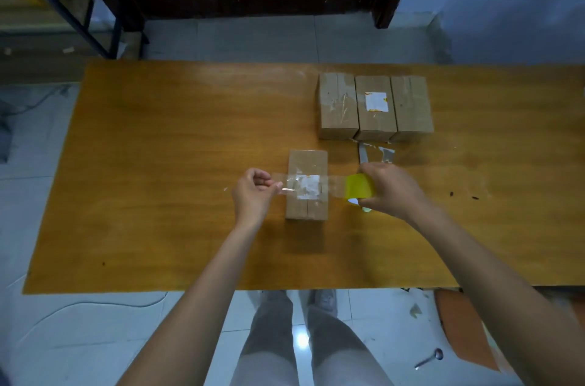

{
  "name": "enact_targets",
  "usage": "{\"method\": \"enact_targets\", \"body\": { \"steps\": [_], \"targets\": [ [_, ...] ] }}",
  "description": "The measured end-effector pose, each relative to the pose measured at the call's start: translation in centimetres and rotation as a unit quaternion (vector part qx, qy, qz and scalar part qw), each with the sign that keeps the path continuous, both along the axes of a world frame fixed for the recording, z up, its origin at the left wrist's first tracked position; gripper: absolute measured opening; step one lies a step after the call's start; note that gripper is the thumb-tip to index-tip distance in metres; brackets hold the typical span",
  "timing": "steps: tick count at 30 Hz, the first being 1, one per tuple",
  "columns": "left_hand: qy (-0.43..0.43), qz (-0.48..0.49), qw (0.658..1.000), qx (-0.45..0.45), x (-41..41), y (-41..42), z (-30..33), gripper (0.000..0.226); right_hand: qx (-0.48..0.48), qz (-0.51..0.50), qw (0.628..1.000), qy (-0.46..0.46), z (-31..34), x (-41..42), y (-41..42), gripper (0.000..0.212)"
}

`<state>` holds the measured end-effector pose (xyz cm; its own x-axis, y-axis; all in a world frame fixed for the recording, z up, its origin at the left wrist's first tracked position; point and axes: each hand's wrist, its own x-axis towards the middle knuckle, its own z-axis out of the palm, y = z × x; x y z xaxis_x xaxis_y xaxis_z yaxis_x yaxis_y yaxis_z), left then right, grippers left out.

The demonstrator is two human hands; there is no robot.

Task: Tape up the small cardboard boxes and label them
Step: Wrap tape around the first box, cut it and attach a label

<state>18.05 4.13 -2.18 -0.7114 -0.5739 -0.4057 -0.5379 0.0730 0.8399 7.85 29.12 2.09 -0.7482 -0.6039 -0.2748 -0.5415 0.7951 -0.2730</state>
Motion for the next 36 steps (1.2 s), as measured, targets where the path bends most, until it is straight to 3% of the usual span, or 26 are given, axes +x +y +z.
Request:
{"method": "enact_targets", "body": {
  "steps": [13,21,26,29,31,34,36],
  "targets": [
    [-0.043,-0.015,0.996,-0.074,-0.2,0.6,-1.0,0.022,0.035,-0.003,0.999,-0.004,-0.6,-0.4,-1.1,0.045],
    [-0.066,-0.012,0.996,-0.065,-0.3,0.8,-2.4,0.018,0.046,-0.005,0.999,-0.003,-0.8,-0.1,-2.0,0.042],
    [-0.137,0.075,0.988,-0.006,-0.7,0.9,-2.6,0.026,0.041,-0.003,0.999,-0.005,-0.6,-0.1,-2.5,0.041],
    [-0.142,0.095,0.982,-0.086,-0.2,0.9,-1.4,0.026,0.054,-0.004,0.999,0.004,-0.4,-0.2,-2.6,0.039],
    [-0.067,0.094,0.977,-0.18,0.7,1.4,0.1,0.021,0.06,-0.003,0.998,0.009,-0.3,-0.4,-2.5,0.036],
    [0.045,-0.013,0.956,-0.291,1.6,4.1,2.3,0.022,0.059,-0.01,0.998,0.01,-0.2,-0.3,-2.2,0.036],
    [0.032,-0.101,0.947,-0.304,1.7,6.7,2.6,0.045,0.059,-0.01,0.998,0.016,-0.2,-0.3,-2.1,0.038]
  ]
}}
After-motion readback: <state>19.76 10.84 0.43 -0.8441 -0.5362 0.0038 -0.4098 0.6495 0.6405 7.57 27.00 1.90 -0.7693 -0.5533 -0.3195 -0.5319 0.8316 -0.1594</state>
